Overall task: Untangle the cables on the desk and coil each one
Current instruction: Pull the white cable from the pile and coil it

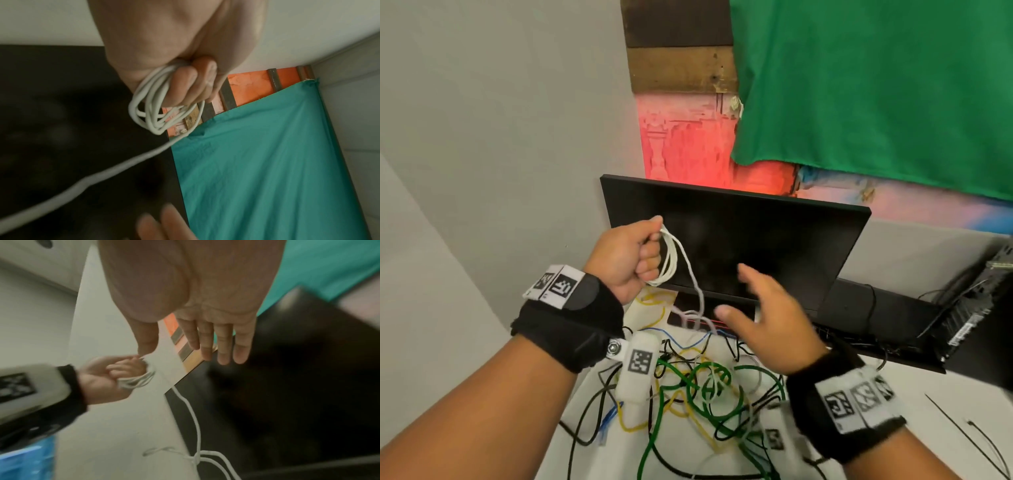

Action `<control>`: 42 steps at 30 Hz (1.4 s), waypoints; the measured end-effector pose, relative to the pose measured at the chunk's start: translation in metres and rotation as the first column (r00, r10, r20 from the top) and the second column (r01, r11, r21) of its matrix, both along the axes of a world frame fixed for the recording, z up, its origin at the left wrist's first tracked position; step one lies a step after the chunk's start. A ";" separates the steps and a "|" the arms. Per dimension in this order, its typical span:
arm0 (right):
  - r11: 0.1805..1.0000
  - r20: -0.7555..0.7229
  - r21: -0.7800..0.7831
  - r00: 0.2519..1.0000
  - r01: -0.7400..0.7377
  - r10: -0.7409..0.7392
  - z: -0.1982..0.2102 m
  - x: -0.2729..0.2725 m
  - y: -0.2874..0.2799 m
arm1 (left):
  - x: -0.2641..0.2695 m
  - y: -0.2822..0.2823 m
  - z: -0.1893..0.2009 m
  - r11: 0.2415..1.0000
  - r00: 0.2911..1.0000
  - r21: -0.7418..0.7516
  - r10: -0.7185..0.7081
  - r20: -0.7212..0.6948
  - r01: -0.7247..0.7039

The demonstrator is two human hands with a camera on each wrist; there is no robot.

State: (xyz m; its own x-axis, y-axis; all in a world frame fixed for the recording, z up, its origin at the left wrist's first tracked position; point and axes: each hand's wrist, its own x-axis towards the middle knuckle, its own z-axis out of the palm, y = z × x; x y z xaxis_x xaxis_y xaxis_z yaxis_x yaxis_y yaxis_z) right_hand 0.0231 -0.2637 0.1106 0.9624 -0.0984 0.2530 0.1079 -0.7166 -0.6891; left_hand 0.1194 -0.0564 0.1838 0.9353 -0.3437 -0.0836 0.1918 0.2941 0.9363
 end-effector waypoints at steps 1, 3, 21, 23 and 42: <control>0.992 -0.028 0.107 0.998 -0.060 0.063 -0.001 0.007 0.016 | -0.002 -0.002 0.002 1.000 1.000 -0.006 -0.017 0.002 0.017; 0.953 -0.111 0.268 0.979 -0.137 0.172 -0.014 0.018 0.037 | -0.005 -0.001 0.009 0.998 0.999 -0.034 -0.046 0.013 0.046; 0.746 -0.190 0.555 0.818 -0.367 0.543 -0.068 0.011 0.080 | -0.003 0.018 0.052 0.983 0.999 -0.183 -0.025 0.046 0.033; 0.693 -0.131 0.621 0.824 -0.365 0.551 -0.061 0.017 0.090 | -0.002 0.016 0.057 0.978 0.998 -0.207 -0.002 0.059 0.014; 0.776 -0.585 0.580 0.789 0.247 0.187 -0.101 0.017 -0.053 | 0.009 0.036 0.083 0.968 0.985 -0.237 0.119 0.122 -0.088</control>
State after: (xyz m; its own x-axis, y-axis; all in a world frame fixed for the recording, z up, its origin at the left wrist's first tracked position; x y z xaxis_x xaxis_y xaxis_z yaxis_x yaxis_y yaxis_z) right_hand 0.0404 -0.3168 0.0097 0.8776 -0.0492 -0.4768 -0.4791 -0.1212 -0.8694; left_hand 0.1284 -0.0207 0.2664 0.9640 -0.2397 0.1149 0.0263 0.5160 0.8562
